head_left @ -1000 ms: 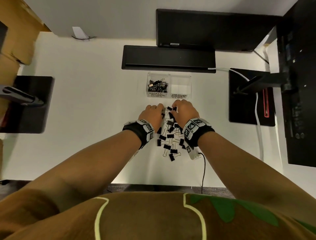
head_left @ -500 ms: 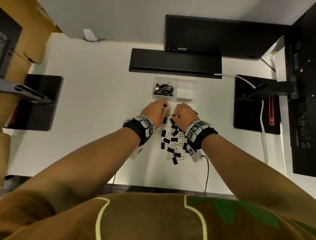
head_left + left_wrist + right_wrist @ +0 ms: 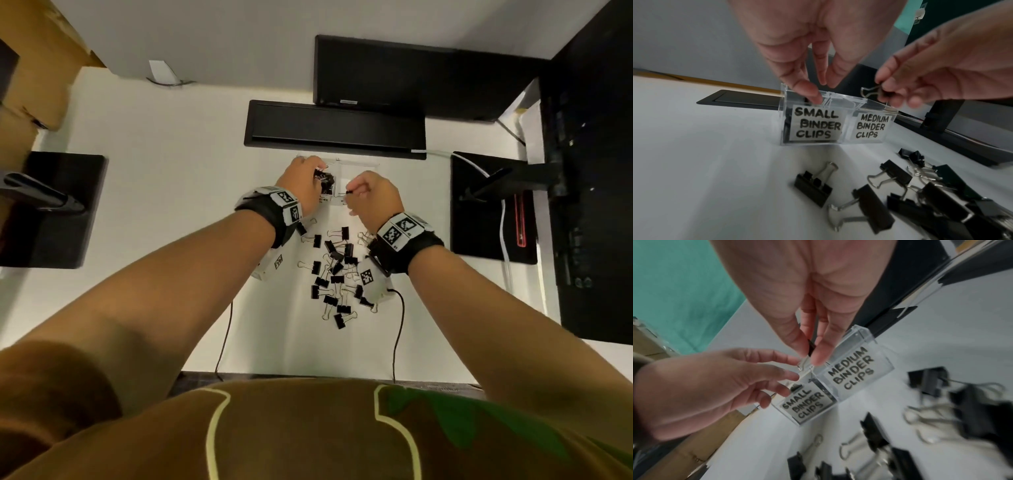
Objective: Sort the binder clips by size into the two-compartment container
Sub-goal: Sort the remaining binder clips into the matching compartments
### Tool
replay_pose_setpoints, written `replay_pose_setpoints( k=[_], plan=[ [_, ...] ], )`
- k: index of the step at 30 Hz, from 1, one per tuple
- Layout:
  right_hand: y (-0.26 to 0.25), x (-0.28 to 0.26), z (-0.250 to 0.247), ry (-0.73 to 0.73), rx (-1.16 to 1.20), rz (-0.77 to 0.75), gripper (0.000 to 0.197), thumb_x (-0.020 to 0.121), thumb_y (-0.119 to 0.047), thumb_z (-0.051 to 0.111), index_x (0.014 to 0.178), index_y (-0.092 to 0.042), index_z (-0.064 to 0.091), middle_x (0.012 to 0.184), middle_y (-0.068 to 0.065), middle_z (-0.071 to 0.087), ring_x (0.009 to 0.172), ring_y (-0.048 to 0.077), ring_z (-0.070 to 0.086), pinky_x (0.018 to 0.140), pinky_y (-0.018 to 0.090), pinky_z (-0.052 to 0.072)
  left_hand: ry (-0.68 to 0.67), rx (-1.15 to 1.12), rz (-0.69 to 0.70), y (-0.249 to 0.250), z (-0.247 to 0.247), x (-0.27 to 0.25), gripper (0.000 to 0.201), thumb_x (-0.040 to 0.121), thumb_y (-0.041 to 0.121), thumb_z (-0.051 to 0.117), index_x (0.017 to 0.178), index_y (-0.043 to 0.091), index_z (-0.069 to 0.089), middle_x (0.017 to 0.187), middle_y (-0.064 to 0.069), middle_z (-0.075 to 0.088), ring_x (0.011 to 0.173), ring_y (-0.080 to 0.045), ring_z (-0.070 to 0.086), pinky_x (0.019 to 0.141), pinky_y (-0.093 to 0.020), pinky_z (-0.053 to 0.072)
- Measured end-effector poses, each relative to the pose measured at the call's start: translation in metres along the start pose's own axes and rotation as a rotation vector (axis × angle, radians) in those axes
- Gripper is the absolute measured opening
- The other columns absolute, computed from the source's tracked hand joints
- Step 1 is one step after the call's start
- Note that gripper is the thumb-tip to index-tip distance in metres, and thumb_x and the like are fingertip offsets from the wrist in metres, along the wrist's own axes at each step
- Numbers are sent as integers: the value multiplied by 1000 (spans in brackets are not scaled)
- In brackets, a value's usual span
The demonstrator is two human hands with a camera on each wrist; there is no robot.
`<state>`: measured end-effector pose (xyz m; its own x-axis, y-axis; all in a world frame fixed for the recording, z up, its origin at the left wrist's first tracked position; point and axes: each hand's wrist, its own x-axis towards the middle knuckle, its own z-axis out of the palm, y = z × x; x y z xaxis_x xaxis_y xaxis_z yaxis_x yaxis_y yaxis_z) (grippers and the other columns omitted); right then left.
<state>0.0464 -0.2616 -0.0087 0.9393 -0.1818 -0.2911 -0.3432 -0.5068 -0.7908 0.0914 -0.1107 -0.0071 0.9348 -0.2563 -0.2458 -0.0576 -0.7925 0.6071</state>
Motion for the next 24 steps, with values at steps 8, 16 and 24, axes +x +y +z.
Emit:
replay_pose_setpoints(
  k=[8, 16, 24],
  plan=[
    [-31, 27, 28, -78, -237, -114, 24, 86, -3, 52, 104, -15, 63, 93, -1, 57, 84, 12, 54, 80, 25, 50, 7, -25, -31, -18, 7, -47, 38, 90, -1, 43, 125, 14, 47, 126, -9, 44, 102, -24, 57, 92, -32, 49],
    [-12, -3, 14, -106, -152, -115, 24, 88, -3, 47, 98, -14, 66, 100, 4, 66, 86, 17, 63, 80, 29, 54, -279, 51, 88, -47, 45, -99, 31, 85, 13, 59, 114, 21, 60, 115, -8, 47, 94, -20, 53, 86, -36, 51],
    [37, -58, 10, -403, -453, -78, 24, 89, -10, 49, 93, -8, 72, 104, 7, 71, 91, 17, 63, 91, 35, 52, -312, 157, 142, -55, 53, -103, 34, 90, 19, 56, 123, 26, 57, 115, -9, 47, 104, -24, 52, 88, -35, 49]
  ],
)
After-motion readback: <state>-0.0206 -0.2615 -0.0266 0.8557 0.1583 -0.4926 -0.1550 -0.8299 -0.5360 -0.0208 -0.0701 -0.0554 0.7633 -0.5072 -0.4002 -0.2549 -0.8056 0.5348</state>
